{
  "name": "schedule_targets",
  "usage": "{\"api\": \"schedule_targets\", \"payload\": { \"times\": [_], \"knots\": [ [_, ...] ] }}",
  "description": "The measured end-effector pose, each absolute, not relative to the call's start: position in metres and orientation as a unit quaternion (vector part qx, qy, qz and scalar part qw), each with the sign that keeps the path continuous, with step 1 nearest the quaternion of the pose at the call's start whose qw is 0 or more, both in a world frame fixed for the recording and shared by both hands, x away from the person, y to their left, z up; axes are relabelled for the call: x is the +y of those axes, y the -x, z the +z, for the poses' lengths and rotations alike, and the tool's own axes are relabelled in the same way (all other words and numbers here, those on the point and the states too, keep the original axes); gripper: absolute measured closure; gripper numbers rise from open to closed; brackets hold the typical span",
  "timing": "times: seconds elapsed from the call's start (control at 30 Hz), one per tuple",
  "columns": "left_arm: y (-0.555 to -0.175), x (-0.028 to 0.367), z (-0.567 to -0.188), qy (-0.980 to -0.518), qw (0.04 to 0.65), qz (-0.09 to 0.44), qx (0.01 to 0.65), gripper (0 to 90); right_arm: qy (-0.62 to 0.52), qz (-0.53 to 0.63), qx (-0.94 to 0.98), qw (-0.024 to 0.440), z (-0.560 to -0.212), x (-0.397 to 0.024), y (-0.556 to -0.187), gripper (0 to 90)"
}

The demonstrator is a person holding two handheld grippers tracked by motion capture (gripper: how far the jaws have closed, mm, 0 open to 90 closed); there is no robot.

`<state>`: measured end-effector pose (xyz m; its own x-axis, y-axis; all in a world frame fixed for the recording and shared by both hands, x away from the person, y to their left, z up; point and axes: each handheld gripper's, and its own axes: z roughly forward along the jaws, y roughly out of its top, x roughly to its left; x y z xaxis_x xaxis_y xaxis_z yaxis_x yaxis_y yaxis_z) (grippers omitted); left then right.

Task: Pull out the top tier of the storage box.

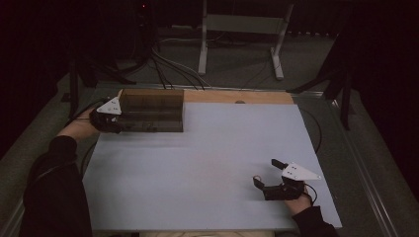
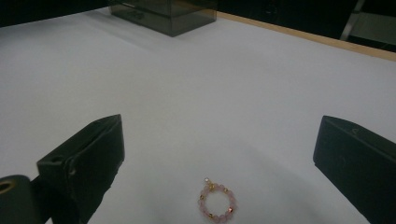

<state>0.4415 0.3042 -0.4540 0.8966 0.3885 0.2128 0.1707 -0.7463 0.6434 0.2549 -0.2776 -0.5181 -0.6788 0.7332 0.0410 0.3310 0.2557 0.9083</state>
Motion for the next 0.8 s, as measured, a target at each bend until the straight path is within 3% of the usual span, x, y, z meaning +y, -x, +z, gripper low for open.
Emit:
{"api": "schedule_targets", "payload": {
  "times": [0.33, 0.8],
  "knots": [
    [-0.45, 0.3, -0.458, -0.932, 0.311, 0.145, 0.118, 73.1, -0.349, 0.5, 0.766, 0.201, -0.518, -0.279, -0.254, 2.5],
    [-0.457, 0.299, -0.455, -0.944, 0.3, 0.122, 0.067, 79.7, -0.348, 0.502, 0.766, 0.2, -0.518, -0.279, -0.254, 2.7]
  ]
}}
